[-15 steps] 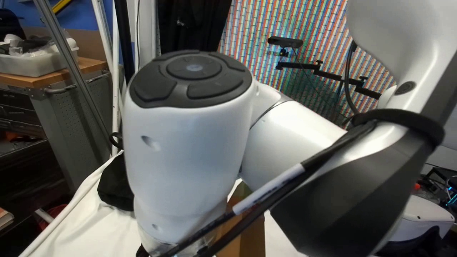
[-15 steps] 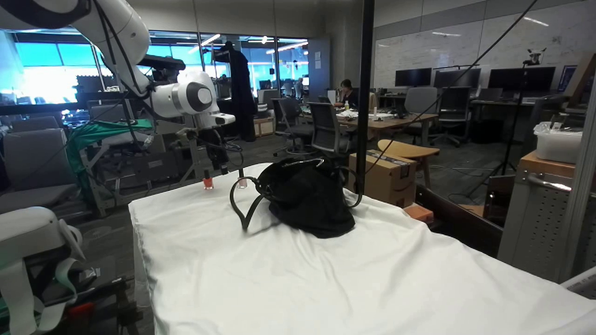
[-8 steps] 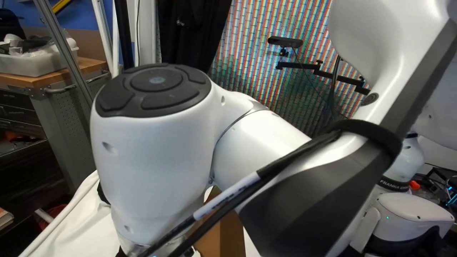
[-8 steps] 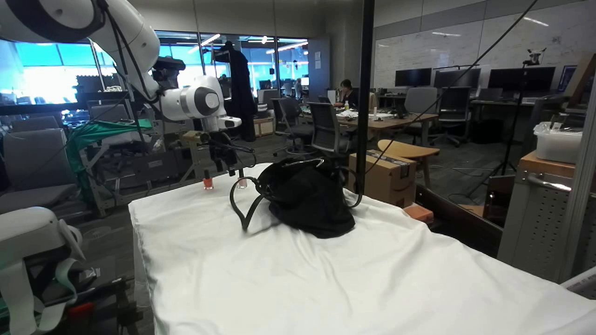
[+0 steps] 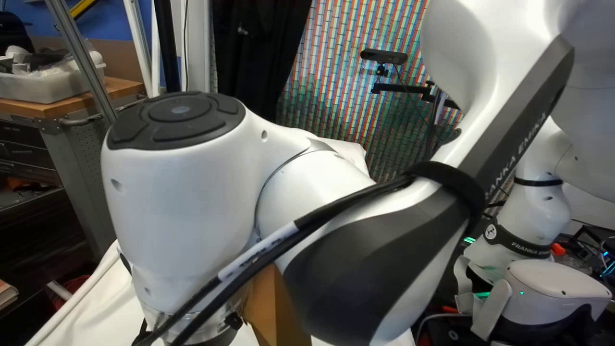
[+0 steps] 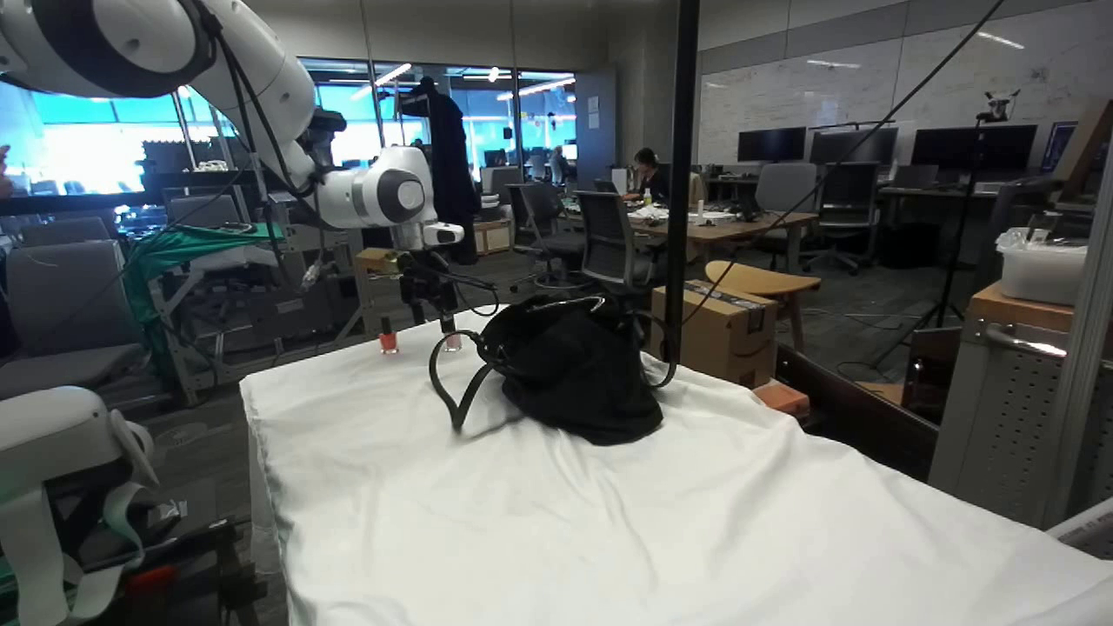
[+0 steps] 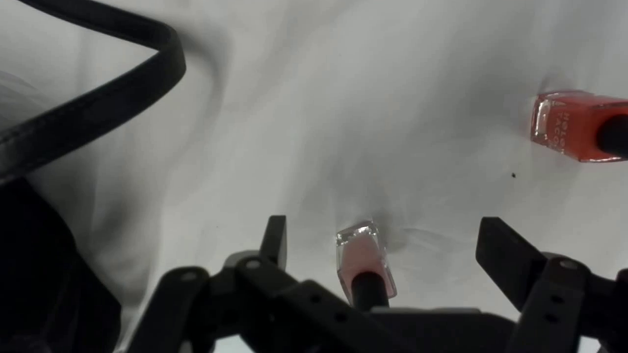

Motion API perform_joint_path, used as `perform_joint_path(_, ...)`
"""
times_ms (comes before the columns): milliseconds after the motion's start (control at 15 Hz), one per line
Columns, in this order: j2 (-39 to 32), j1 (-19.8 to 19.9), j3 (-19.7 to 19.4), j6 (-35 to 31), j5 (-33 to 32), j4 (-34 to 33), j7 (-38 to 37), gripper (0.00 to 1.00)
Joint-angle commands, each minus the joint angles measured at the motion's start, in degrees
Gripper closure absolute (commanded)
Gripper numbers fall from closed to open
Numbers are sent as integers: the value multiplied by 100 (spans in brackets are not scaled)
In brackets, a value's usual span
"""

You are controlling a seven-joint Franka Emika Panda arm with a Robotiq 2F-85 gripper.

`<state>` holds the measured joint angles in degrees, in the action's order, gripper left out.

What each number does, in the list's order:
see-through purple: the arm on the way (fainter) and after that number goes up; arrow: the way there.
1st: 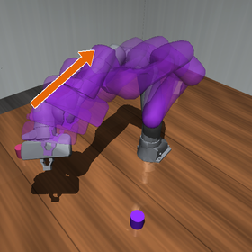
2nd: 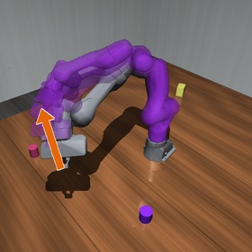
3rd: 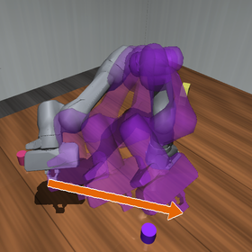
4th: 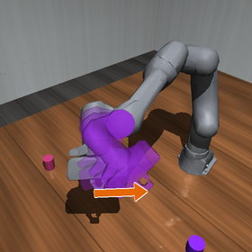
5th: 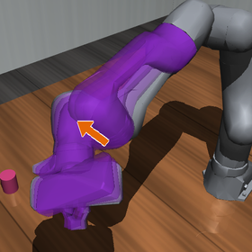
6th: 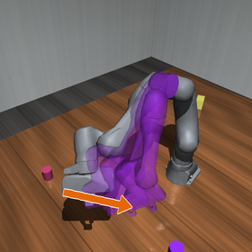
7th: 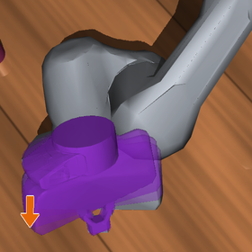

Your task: Pick up the nail polish bottles and place them in the black bag

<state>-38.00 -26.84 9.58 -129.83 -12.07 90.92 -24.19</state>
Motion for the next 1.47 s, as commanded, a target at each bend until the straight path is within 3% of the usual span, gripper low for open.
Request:
perform_joint_path(0,-291,33,18,141,240,-473,467,0)
perform_joint_path(1400,-1323,180,107,1209,349,-2069,2058,0)
